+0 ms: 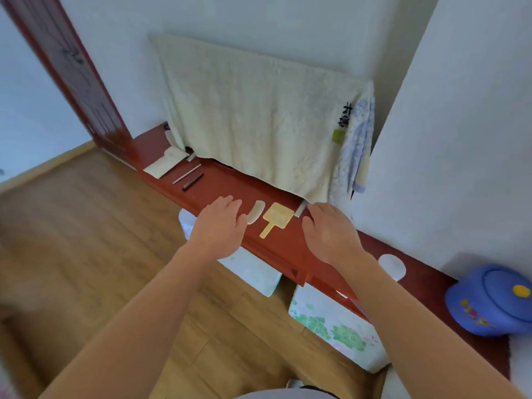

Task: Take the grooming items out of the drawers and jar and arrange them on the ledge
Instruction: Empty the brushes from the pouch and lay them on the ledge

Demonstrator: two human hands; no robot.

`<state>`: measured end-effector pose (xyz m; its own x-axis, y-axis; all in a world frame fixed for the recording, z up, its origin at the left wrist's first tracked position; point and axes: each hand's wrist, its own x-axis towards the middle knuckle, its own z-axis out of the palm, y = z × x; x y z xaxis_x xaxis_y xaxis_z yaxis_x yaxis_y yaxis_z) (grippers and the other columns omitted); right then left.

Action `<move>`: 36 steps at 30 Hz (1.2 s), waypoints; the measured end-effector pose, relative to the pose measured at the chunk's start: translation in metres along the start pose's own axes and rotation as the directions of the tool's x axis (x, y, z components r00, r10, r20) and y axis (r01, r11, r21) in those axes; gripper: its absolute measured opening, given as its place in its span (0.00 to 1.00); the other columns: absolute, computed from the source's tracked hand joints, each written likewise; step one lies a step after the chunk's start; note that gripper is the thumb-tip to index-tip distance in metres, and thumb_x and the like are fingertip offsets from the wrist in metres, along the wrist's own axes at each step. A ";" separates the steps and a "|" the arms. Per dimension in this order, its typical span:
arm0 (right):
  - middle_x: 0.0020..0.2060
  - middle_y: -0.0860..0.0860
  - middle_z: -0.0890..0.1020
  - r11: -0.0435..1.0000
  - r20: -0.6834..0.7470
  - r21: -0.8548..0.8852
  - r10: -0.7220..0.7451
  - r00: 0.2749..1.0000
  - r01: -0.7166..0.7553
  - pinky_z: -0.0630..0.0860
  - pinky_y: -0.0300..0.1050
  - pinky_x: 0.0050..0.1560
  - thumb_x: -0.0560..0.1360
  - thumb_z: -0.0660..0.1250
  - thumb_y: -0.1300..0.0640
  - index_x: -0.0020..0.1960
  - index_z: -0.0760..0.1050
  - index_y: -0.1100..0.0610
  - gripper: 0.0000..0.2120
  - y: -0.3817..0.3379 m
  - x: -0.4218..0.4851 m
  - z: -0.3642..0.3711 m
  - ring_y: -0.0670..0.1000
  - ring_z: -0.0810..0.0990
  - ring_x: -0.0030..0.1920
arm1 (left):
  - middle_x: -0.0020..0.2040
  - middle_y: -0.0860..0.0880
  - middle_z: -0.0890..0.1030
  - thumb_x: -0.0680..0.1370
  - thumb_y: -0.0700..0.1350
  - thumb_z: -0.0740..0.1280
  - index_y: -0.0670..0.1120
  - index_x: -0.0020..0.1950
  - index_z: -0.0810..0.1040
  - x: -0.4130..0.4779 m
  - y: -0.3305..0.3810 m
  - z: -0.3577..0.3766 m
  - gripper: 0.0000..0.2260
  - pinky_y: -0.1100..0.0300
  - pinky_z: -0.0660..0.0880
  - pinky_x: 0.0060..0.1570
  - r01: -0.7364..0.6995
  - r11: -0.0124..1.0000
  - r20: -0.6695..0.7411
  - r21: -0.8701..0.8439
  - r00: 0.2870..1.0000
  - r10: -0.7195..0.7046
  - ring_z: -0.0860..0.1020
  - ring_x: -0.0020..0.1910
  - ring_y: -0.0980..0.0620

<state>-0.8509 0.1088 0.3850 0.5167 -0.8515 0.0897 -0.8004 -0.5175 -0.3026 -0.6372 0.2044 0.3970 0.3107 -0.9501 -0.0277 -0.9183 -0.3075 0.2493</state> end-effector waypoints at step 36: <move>0.55 0.59 0.79 0.972 0.129 0.029 -0.236 0.963 0.234 0.71 0.51 0.60 0.79 0.56 0.57 0.59 0.75 0.64 0.15 -0.296 0.230 0.123 0.59 0.76 0.57 | 0.79 0.48 0.62 0.85 0.52 0.50 0.47 0.79 0.61 0.082 -0.337 -0.077 0.23 0.52 0.55 0.77 0.329 0.943 -0.051 -0.048 0.942 -0.331 0.58 0.79 0.49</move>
<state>-0.4579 0.0762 0.3783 0.7255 -0.6873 0.0353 -0.6481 -0.6995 -0.3009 -0.2829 0.2340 0.3848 0.6092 -0.7908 -0.0596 -0.7521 -0.6000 0.2727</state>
